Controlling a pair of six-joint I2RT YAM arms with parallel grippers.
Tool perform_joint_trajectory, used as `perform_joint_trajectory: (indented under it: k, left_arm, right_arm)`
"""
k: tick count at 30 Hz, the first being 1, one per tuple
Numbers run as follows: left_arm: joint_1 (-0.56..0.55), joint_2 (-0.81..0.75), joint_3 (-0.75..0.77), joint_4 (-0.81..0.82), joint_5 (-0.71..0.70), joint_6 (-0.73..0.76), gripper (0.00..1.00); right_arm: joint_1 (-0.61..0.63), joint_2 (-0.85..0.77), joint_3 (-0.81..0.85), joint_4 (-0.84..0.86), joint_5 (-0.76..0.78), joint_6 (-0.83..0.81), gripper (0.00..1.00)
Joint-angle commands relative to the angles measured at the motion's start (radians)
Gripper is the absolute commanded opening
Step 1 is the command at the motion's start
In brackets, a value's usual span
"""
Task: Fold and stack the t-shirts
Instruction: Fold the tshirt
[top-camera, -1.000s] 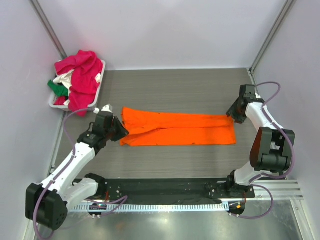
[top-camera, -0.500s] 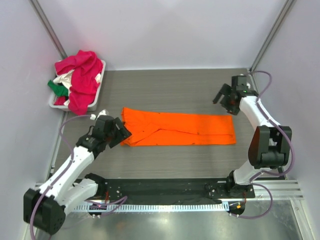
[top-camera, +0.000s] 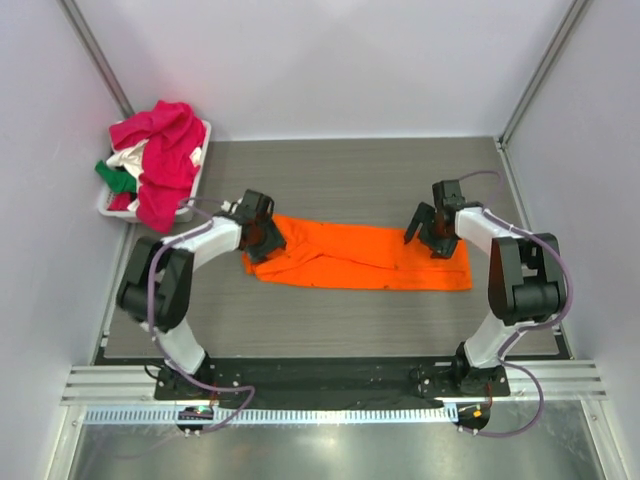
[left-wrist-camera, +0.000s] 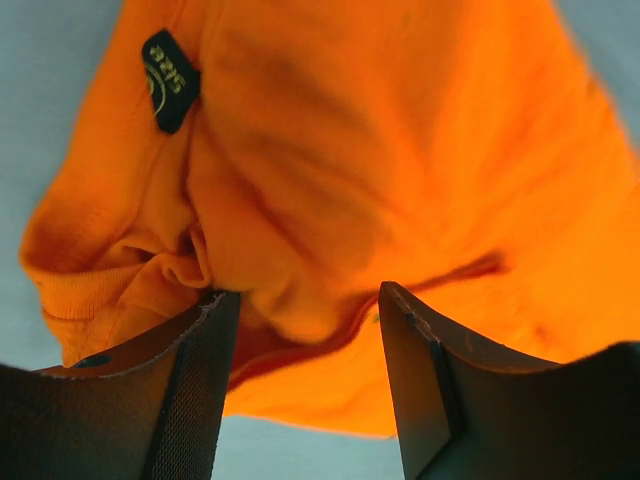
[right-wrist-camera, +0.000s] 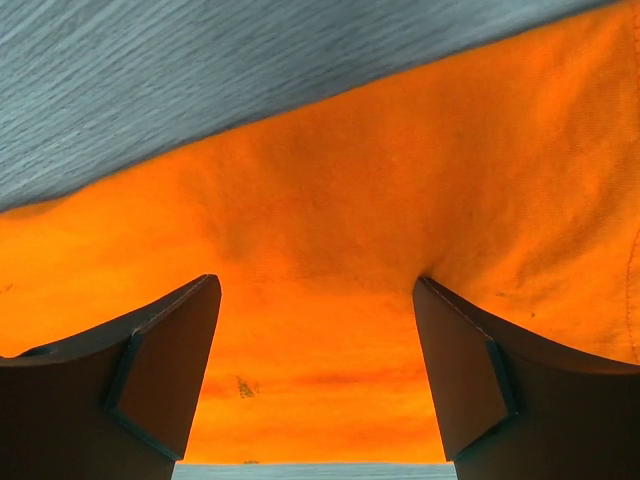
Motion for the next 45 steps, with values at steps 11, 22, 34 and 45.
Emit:
perform_joint_trajectory:
  k: [11,22,34,45]
  left_arm:
    - [0.000,0.901,1.304,-0.337,0.038,-0.005,0.60]
    - [-0.001,0.695,1.363,-0.099,0.220,0.245,1.00]
    - [0.010,0.063,0.775,-0.388,0.068,0.323,0.99]
    - [-0.243,-0.489,-0.086,-0.365,0.076,0.053,0.89]
  right_arm:
    - [0.479,-0.237,-0.289,0.023,-0.198,0.555,0.87]
    - [0.815,-0.317,0.132,-0.217,0.008,0.549,0.93]
    - [0.755,-0.326,0.101,-0.294,0.160,0.415,0.86]
    - [0.991,-0.507,-0.317,-0.192,0.213,0.698,0.60]
